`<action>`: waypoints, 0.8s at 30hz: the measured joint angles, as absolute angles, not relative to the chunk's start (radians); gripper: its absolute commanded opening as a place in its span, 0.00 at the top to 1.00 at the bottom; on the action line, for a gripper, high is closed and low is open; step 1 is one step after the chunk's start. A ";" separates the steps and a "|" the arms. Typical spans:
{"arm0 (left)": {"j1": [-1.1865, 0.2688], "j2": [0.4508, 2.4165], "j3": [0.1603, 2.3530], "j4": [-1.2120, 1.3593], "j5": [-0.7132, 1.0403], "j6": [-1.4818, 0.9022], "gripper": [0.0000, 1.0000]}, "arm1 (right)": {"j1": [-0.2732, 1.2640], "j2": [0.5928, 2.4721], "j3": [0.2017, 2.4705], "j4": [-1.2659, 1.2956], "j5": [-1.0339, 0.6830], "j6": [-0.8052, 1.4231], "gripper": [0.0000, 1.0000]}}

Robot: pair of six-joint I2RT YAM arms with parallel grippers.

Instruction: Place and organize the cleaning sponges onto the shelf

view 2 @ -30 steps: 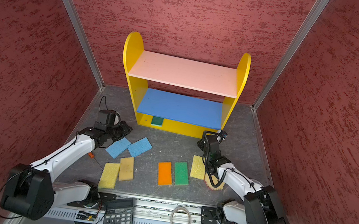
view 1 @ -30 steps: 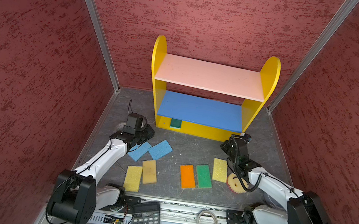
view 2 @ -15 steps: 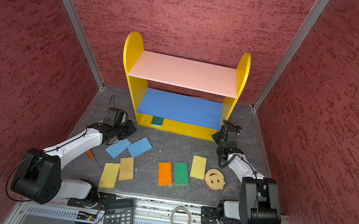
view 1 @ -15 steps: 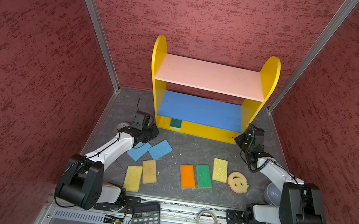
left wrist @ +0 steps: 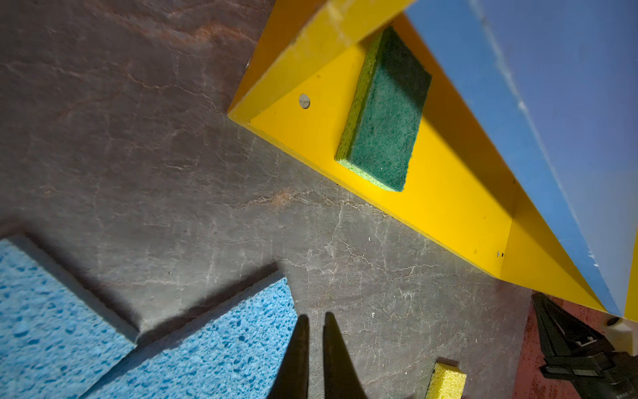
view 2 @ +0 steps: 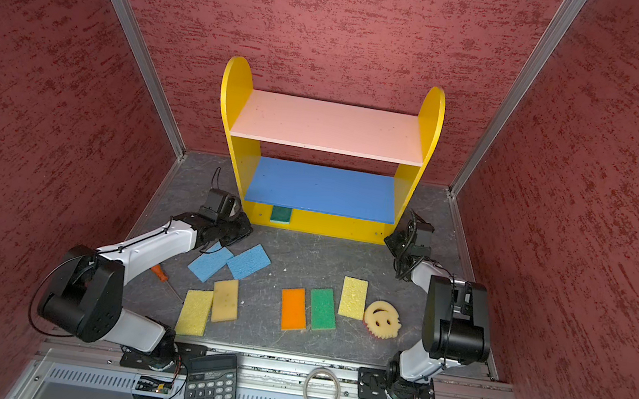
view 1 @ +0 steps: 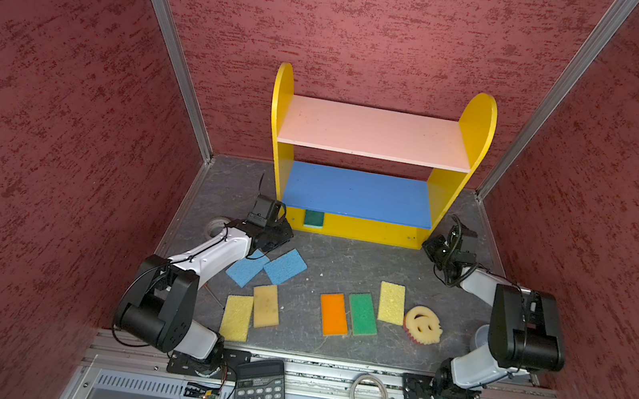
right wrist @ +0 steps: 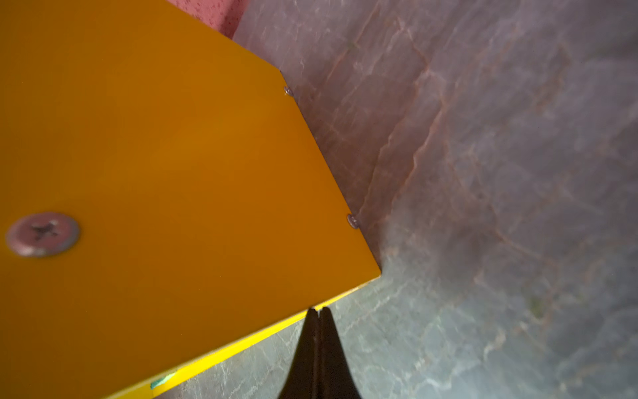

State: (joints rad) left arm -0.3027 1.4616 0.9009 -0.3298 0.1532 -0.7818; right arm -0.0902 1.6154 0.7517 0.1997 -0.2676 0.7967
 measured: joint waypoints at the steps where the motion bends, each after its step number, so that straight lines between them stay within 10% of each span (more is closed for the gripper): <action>1: -0.305 1.462 0.905 -0.330 0.151 -0.781 0.87 | -0.094 1.622 0.761 0.206 -0.273 0.794 0.96; 10: -0.333 1.447 0.909 -0.345 0.123 -0.781 0.78 | -0.045 1.478 0.685 0.306 -0.248 0.765 0.94; 24: -0.353 1.247 0.789 -0.423 0.065 -0.788 0.39 | 0.803 1.574 0.720 0.320 0.044 0.678 0.59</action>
